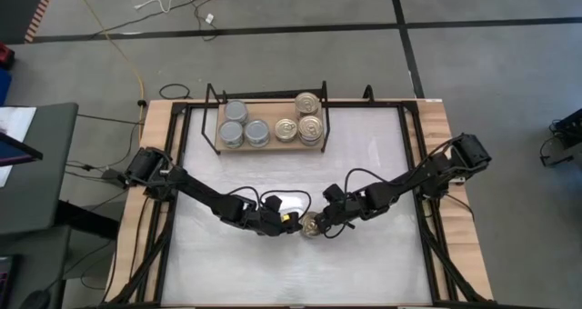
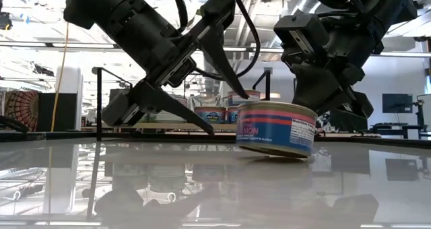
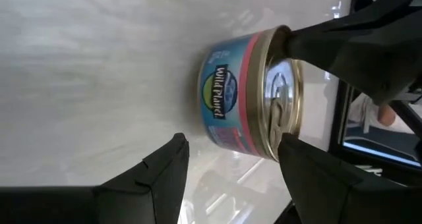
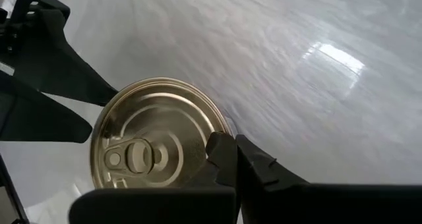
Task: Stack canned seafood by type on shelf
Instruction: Stack the blue tuna can on top of the blue tuna can on the shelf
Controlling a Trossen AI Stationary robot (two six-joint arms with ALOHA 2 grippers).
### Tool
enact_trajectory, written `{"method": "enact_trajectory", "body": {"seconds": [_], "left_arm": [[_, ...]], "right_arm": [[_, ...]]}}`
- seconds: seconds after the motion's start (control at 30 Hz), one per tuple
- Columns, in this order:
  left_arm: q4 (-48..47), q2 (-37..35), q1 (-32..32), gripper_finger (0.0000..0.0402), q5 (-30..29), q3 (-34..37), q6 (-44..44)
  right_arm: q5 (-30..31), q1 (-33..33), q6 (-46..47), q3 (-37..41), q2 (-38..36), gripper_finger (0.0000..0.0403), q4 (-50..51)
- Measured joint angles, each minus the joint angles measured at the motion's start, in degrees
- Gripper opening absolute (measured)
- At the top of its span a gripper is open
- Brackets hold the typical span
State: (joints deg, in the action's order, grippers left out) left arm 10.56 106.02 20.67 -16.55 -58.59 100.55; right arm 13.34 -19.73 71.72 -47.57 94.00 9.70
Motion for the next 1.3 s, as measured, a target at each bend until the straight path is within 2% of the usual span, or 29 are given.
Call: {"method": "enact_trajectory", "body": {"seconds": [0.53,0.67,0.93,1.17,1.3], "left_arm": [[-0.8,0.0,-0.59,0.0227,-1.8,0.0,-1.93],[-0.8,0.0,-0.66,0.025,-1.98,0.0,-3.43],[-0.28,0.0,-0.76,0.0328,-2.16,-0.02,-2.8],[-1.24,-0.32,-0.84,0.0332,-0.98,-0.03,-3.86],[-4.97,-1.79,-1.26,0.0333,0.93,-0.07,-4.09]], "right_arm": [[0.0,0.0,-0.15,0.07,0.04,0.0021,0.37],[-0.07,0.0,-0.17,0.07,0.07,0.0021,0.39],[-0.24,-0.02,-0.2,0.13,0.13,0.0021,0.56],[-0.37,-0.14,-0.2,0.13,0.14,0.0021,0.45],[-0.33,-0.43,-0.2,0.11,0.13,0.0021,0.23]]}}
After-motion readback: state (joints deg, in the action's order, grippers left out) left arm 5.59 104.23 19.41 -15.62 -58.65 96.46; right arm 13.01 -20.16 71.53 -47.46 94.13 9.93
